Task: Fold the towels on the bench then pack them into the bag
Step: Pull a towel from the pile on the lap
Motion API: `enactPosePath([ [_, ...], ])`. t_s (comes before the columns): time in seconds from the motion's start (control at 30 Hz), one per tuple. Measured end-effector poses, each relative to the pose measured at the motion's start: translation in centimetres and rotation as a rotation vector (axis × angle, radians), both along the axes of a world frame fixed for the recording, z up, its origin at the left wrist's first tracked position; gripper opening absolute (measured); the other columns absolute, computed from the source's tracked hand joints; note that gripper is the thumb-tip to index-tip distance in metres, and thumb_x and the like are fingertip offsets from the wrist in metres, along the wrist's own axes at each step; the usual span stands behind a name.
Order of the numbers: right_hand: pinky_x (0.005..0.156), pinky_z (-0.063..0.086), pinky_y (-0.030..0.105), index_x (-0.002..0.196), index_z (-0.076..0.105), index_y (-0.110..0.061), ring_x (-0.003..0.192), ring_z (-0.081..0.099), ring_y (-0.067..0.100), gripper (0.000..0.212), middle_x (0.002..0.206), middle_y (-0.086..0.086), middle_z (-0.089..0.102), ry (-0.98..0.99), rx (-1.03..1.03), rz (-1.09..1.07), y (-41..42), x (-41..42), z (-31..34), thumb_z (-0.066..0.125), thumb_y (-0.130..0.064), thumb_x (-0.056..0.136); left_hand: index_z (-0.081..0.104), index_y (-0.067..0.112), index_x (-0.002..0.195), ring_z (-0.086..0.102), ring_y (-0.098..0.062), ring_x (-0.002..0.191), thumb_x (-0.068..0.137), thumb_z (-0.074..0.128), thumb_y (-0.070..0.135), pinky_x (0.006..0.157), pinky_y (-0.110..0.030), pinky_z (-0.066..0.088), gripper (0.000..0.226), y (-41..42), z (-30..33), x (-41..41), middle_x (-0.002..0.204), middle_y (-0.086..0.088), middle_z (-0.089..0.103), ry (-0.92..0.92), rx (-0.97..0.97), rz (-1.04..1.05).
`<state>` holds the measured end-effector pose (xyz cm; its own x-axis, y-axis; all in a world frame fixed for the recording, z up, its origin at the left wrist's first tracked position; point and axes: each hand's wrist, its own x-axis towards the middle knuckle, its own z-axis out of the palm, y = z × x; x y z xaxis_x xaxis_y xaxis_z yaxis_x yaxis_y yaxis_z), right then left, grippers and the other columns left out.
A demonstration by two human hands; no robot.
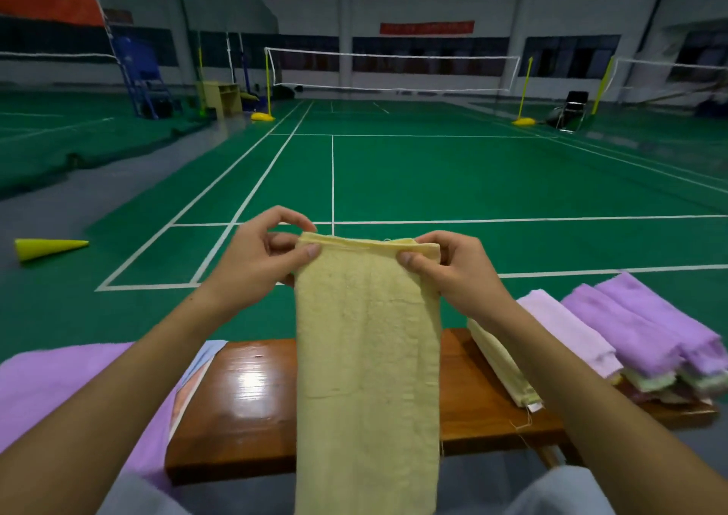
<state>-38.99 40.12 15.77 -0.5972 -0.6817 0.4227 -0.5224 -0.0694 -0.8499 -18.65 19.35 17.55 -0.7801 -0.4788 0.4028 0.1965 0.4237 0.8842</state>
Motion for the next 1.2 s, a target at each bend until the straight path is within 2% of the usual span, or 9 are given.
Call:
enactPosePath([
  [0.1,0.053,0.045,0.017,0.097,0.073,-0.01,0.055,0.057,0.0,0.012,0.069,-0.005,0.068,-0.052,0.134,-0.045,-3.7,-2.7,-5.0,0.08,-0.018,0.091,0.059,0.003,0.113,0.059,-0.009,0.06,0.097,0.069,0.004,0.056,-0.033,0.057,0.019,-2.9,-5.2,-3.0,0.059,0.007,0.062,-0.125,0.018,0.059],
  [0.17,0.054,0.044,0.018,0.099,0.072,-0.011,0.054,0.055,0.001,0.012,0.069,-0.006,0.065,-0.069,0.25,-0.07,-6.5,-4.7,-8.9,0.078,-0.018,0.092,0.06,0.004,0.111,0.057,-0.01,0.06,0.098,0.068,0.002,0.052,-0.033,0.058,0.016,-4.8,-9.2,-5.3,0.058,0.006,0.059,-0.206,0.033,0.115],
  [0.23,0.057,0.045,0.018,0.101,0.073,-0.012,0.064,0.058,0.006,0.011,0.075,-0.005,0.066,-0.063,0.374,-0.091,-9.5,-6.6,-12.7,0.075,-0.017,0.092,0.061,0.008,0.107,0.057,-0.018,0.063,0.097,0.068,0.002,0.054,-0.044,0.06,0.013,-6.8,-13.4,-7.7,0.062,-0.003,0.06,-0.291,0.063,0.174],
  [0.33,0.075,0.055,0.027,0.107,0.073,-0.015,0.088,0.068,0.016,0.015,0.096,0.0,0.072,-0.086,0.499,-0.123,-13.3,-9.0,-17.5,0.07,-0.017,0.092,0.064,0.019,0.1,0.057,-0.023,0.065,0.097,0.069,0.005,0.06,-0.06,0.059,0.016,-9.8,-18.9,-10.8,0.069,-0.009,0.065,-0.415,0.056,0.24],
  [0.43,0.093,0.055,0.033,0.115,0.073,-0.015,0.103,0.066,0.016,0.023,0.108,-0.004,0.07,-0.087,0.56,-0.156,-15.2,-10.4,-20.4,0.069,-0.019,0.092,0.063,0.031,0.095,0.065,-0.023,0.07,0.095,0.072,0.012,0.065,-0.054,0.062,0.021,-11.8,-22.5,-12.8,0.079,-0.003,0.072,-0.499,0.02,0.316],
  [0.57,0.103,0.051,0.035,0.125,0.068,-0.013,0.112,0.065,0.017,0.029,0.117,-0.002,0.07,0.011,0.634,-0.212,-15.1,-11.4,-22.4,0.068,-0.02,0.097,0.06,0.035,0.096,0.074,-0.017,0.073,0.091,0.073,0.017,0.068,-0.05,0.063,0.023,-13.0,-24.2,-12.8,0.082,0.011,0.075,-0.552,-0.027,0.39],
  [0.77,0.097,0.056,0.036,0.126,0.062,-0.017,0.108,0.065,0.015,0.029,0.115,-0.005,0.068,0.002,0.688,-0.249,-9.9,-10.1,-22.4,0.068,-0.024,0.098,0.062,0.029,0.099,0.073,-0.019,0.063,0.093,0.071,0.013,0.052,-0.038,0.057,0.02,-10.6,-22.7,-8.7,0.082,0.004,0.075,-0.607,-0.054,0.344],
  [1.0,0.071,0.065,0.038,0.123,0.058,-0.019,0.076,0.074,0.014,0.027,0.102,-0.001,0.068,-0.156,0.702,-0.278,-3.7,-5.1,-22.2,0.067,-0.02,0.097,0.061,0.021,0.105,0.072,-0.023,0.063,0.094,0.067,0.011,0.051,-0.036,0.053,0.016,-5.4,-21.8,-3.5,0.081,-0.007,0.074,-0.649,0.006,0.253],
  [1.2,0.066,0.065,0.033,0.124,0.054,-0.015,0.078,0.076,0.016,0.03,0.099,0.006,0.072,-0.342,0.651,-0.233,-1.9,-2.0,-21.8,0.068,-0.021,0.098,0.059,0.019,0.109,0.07,-0.026,0.065,0.093,0.073,0.011,0.057,-0.037,0.054,0.023,-3.2,-23.5,-2.3,0.091,-0.02,0.072,-0.649,0.221,0.226],
])
